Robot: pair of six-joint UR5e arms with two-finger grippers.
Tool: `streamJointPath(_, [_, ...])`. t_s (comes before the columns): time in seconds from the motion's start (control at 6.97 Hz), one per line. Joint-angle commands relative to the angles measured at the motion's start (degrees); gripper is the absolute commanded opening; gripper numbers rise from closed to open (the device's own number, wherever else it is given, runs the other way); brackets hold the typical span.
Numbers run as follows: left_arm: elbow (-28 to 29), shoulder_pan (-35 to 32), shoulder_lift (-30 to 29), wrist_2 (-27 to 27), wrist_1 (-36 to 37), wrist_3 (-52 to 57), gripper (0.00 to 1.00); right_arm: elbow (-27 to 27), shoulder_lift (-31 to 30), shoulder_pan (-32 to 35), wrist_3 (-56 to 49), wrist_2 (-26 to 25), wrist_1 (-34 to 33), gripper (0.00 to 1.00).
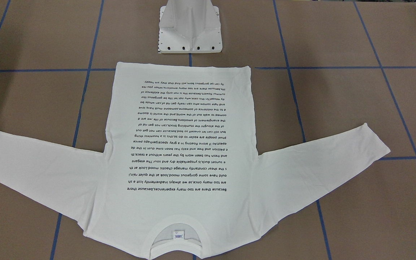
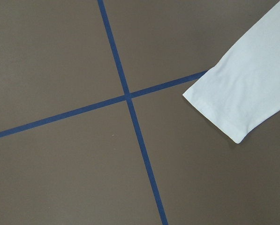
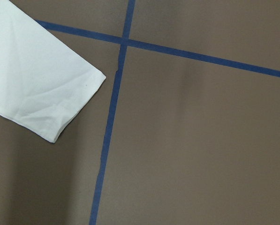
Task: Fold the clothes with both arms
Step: 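Move the right gripper to the cuff of the sleeve nearest it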
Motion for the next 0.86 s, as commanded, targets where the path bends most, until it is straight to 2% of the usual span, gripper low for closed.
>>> streamJointPath(0.0, [-0.60, 0.03, -0.02, 1.36, -0.12, 0.04, 1.00, 0.64, -0.20, 0.00, 0.00, 0.05, 0.28, 1.00])
streamJointPath(0.29, [-5.59, 0.03, -0.11, 1.81, -0.65, -0.05, 1.00, 4.65, 0.41, 0.00, 0.26, -0.12, 0.54, 1.00])
streamJointPath(0.43, [-5.96, 0.04, -1.59, 2.42, -2.83, -1.79, 1.00, 6.68, 1.89, 0.00, 0.61, -0.47, 0.55, 1.00])
streamJointPath(0.57, [-5.36, 0.04, -4.82, 2.78, -9.03, -5.55, 1.00, 5.83, 4.25, 0.00, 2.53, -0.21, 0.37, 1.00])
streamJointPath(0.72, [-2.30, 0.04, -6.94, 3.22, -20.49, -7.41, 1.00, 5.83, 4.28, 0.00, 2.99, 1.27, 0.37, 1.00])
